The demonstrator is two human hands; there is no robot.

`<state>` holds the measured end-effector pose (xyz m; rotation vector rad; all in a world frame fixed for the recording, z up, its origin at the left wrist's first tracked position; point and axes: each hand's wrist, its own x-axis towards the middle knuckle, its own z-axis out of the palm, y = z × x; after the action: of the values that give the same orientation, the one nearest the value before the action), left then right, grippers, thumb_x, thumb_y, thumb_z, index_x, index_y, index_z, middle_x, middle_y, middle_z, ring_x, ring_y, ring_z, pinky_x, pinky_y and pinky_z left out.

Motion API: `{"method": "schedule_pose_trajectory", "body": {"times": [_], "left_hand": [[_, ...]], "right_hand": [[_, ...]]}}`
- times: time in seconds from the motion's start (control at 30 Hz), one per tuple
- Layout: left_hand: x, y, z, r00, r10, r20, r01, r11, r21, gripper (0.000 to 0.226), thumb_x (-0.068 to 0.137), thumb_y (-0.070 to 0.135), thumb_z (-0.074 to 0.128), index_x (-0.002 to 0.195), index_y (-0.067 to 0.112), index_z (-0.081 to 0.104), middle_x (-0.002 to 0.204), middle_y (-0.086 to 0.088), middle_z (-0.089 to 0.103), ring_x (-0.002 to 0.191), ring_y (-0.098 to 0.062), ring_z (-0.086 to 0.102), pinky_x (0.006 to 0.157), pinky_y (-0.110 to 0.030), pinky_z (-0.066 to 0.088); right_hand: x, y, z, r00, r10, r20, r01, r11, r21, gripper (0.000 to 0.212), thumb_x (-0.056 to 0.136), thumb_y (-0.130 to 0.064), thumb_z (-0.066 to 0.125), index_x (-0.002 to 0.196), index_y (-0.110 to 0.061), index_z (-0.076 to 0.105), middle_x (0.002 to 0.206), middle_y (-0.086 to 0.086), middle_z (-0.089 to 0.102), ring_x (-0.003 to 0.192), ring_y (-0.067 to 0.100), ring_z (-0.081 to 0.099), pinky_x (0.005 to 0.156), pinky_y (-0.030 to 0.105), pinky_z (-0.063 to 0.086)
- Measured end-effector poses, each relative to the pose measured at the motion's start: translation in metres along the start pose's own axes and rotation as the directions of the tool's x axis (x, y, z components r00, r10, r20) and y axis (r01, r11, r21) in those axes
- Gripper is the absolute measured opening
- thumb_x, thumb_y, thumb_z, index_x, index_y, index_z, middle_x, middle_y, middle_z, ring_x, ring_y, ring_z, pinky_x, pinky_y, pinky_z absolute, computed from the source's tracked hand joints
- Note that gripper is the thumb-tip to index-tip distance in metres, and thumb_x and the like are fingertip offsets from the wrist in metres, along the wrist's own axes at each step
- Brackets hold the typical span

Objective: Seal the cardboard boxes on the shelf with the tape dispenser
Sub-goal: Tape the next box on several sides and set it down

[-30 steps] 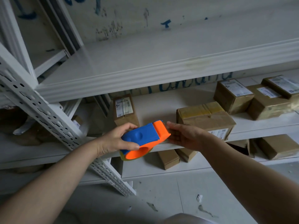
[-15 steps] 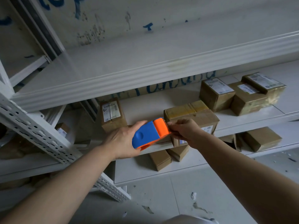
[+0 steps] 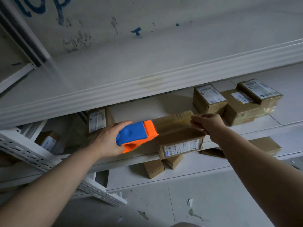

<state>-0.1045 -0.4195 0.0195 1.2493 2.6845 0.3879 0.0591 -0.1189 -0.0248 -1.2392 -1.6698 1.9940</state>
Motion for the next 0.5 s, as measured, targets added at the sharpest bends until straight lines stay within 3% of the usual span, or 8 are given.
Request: {"method": "schedule_pose_trajectory", "body": {"times": [0.1, 0.27, 0.5], "left_hand": [[0.014, 0.016, 0.008, 1.0, 0.011, -0.013, -0.012, 0.998, -0.057, 0.082, 0.06, 0.021, 0.062, 0.139, 0.033, 0.043, 0.13, 0.007, 0.055, 0.115, -0.017, 0.054, 0.093, -0.026, 0.042], [0.033, 0.031, 0.014, 0.997, -0.002, -0.073, -0.001, 0.999, -0.036, 0.082, 0.056, 0.024, 0.054, 0.136, 0.038, 0.044, 0.127, 0.006, 0.057, 0.111, -0.018, 0.057, 0.094, -0.033, 0.048], [0.052, 0.041, 0.019, 0.998, -0.049, -0.035, 0.05, 0.998, 0.029, 0.084, 0.056, 0.026, 0.054, 0.134, 0.049, 0.033, 0.127, 0.01, 0.054, 0.114, -0.018, 0.055, 0.093, -0.041, 0.049]], "right_hand": [[0.016, 0.002, -0.017, 0.999, 0.045, -0.007, -0.044, 0.998, 0.033, 0.025, 0.083, -0.021, 0.074, 0.103, -0.009, 0.068, 0.088, 0.007, 0.074, 0.082, 0.018, 0.064, 0.04, 0.017, 0.032], [0.033, 0.001, -0.036, 1.0, 0.016, -0.01, -0.016, 0.999, 0.034, 0.015, 0.085, -0.022, 0.072, 0.094, -0.011, 0.068, 0.089, 0.005, 0.074, 0.079, 0.011, 0.071, 0.042, 0.017, 0.031], [0.054, 0.006, -0.047, 0.996, 0.074, 0.044, -0.077, 0.995, 0.068, 0.01, 0.084, -0.02, 0.072, 0.085, -0.012, 0.066, 0.087, 0.006, 0.073, 0.077, 0.011, 0.07, 0.034, 0.013, 0.032]]}}
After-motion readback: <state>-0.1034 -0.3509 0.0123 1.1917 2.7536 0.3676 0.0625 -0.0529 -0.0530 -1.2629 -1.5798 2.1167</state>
